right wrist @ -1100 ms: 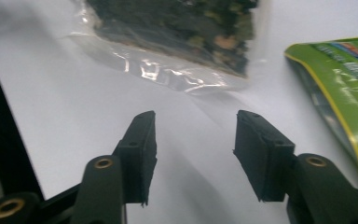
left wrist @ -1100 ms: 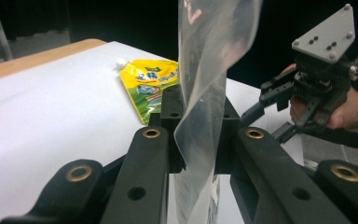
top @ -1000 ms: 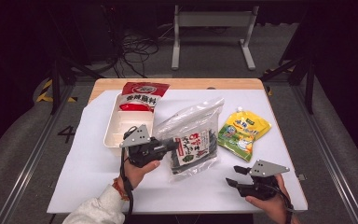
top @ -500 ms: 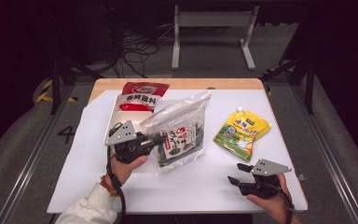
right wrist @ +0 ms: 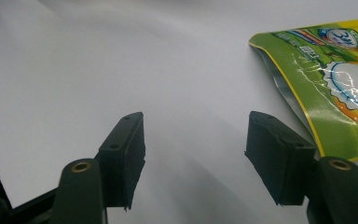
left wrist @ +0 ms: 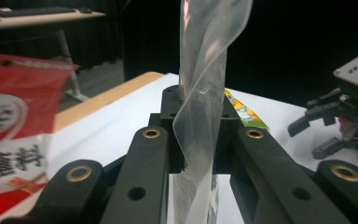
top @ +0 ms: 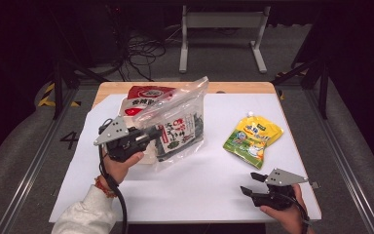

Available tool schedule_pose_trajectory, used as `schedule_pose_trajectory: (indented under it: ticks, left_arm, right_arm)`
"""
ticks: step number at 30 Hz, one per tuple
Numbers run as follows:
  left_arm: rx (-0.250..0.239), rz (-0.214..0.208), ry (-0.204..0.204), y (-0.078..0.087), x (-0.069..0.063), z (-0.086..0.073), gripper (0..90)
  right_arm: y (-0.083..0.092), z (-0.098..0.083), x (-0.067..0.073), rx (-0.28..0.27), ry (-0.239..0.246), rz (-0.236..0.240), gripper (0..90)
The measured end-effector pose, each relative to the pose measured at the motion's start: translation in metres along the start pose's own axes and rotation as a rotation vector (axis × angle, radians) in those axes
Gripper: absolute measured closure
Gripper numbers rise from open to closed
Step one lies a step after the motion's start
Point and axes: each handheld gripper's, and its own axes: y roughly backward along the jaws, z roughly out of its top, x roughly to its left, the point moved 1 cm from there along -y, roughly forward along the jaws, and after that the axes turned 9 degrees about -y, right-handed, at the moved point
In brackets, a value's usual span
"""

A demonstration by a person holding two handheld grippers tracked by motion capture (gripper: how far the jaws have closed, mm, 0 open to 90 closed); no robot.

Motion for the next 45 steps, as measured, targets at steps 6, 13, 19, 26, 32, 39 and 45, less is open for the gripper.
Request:
schedule_pose_trajectory:
  ticks: [6,13,19,26,32,39,45]
  left_arm:
    - [-0.025,0.049,0.015,0.013,0.021,0.004,80.1]
    - [-0.073,0.054,0.030,0.024,0.040,0.015,80.0]
    - [-0.063,0.075,0.003,0.026,0.044,0.021,79.9]
    - [-0.036,0.160,-0.052,0.046,0.065,0.027,79.9]
    - [0.037,0.220,-0.083,0.055,0.086,0.011,79.9]
    - [0.055,0.207,-0.050,0.054,0.105,-0.015,79.9]
    - [0.079,0.136,-0.062,0.051,0.106,-0.017,80.0]
  right_arm:
    - [-0.002,0.000,0.001,0.008,0.002,-0.003,37.1]
    - [-0.003,-0.001,0.000,0.013,-0.004,-0.001,36.8]
    - [-0.004,-0.003,0.001,0.024,-0.002,0.004,36.8]
    - [-0.005,-0.004,0.001,0.029,-0.004,0.003,36.6]
    - [-0.006,-0.005,0.001,0.036,-0.004,0.002,36.5]
    - [-0.008,-0.006,0.002,0.045,-0.003,0.005,36.0]
    - [-0.008,-0.007,0.002,0.051,-0.005,0.005,35.9]
